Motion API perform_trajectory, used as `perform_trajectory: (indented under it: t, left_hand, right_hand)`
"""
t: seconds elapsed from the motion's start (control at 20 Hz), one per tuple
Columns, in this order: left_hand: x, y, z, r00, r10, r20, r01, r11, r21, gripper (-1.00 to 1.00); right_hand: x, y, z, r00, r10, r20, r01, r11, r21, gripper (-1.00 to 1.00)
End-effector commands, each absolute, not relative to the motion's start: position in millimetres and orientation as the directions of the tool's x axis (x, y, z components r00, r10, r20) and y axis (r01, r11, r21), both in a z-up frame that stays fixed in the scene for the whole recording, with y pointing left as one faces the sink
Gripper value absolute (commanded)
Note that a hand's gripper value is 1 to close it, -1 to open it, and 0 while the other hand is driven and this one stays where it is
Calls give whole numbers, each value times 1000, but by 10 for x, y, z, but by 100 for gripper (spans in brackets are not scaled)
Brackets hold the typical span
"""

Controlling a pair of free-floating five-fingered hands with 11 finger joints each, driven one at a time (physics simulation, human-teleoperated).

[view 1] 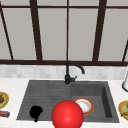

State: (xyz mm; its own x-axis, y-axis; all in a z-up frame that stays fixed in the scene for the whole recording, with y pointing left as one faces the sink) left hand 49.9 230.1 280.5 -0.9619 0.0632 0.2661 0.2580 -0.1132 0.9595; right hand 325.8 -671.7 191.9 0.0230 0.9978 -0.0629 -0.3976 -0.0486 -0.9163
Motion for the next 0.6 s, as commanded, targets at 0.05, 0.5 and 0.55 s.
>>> perform_trajectory:
  t: [0.05, 0.5, 0.55]
  left_hand:
    - [499, 2301, 2805, -962, 63, 266, 258, -113, 959, 0]
    - [499, 2301, 2805, -962, 63, 266, 258, -113, 959, 0]
    - [499, 2301, 2805, -962, 63, 266, 258, -113, 959, 0]
  right_hand:
    - [3246, -6672, 1909, 157, 987, -42, -417, 28, -908, -100]
    - [3246, -6600, 1889, 330, 935, -127, -416, 23, -909, -100]
    - [3246, -6591, 1888, 349, 928, -133, -416, 26, -909, -100]
